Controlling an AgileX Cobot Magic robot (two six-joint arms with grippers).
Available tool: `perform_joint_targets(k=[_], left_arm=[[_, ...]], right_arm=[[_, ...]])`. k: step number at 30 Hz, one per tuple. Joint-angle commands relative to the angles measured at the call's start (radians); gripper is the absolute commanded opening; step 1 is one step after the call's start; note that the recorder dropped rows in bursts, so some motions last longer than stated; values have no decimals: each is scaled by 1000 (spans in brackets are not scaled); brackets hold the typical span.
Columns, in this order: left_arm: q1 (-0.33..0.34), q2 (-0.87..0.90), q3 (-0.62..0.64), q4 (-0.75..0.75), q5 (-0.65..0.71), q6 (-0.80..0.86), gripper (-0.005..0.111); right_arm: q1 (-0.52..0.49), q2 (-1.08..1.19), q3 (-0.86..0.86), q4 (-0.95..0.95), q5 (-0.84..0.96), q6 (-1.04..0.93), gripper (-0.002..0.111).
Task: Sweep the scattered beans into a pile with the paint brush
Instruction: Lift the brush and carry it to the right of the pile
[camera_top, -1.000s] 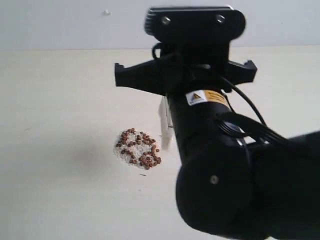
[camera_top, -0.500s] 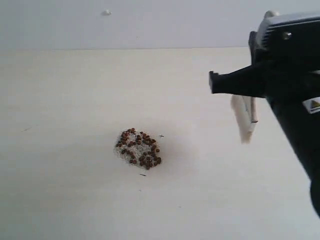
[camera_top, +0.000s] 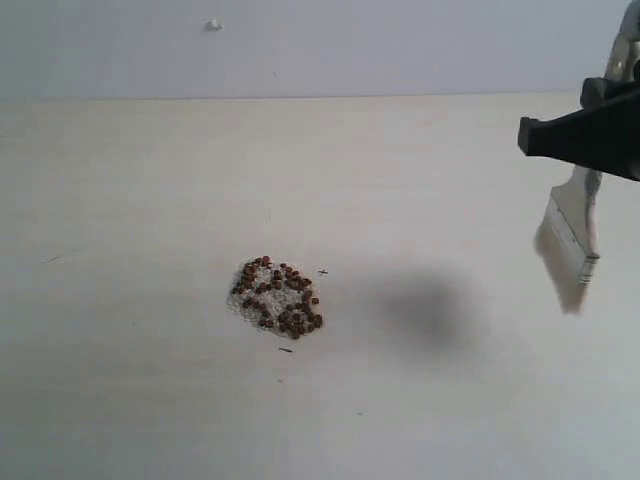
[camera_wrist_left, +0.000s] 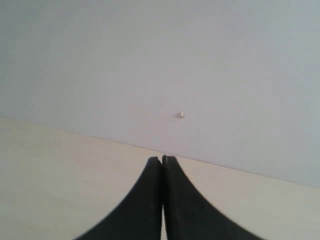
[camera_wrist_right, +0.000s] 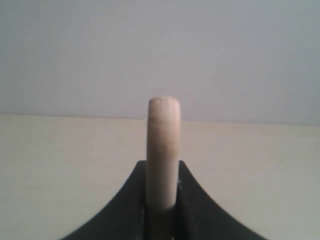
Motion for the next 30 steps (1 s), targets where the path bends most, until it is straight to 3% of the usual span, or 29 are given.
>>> perform_joint_targets(k=[1, 2, 4, 15, 23, 30], left_arm=[[-5, -7, 4, -5, 4, 0, 0], [-5, -7, 4, -5, 4, 0, 0], [-5, -7, 4, -5, 4, 0, 0], [-5, -7, 4, -5, 4, 0, 0], [-5, -7, 4, -5, 4, 4, 0], [-5, -7, 4, -5, 4, 4, 0]], right_arm=[[-84, 6, -64, 127, -93, -275, 0], [-147, 6, -112, 197, 24, -420, 0], [-211, 11, -148, 255, 131, -493, 0], [-552, 157, -259, 252, 934, -524, 0], [-581, 327, -388, 290, 1391, -501, 0], [-581, 469, -511, 219, 1717, -363, 0]])
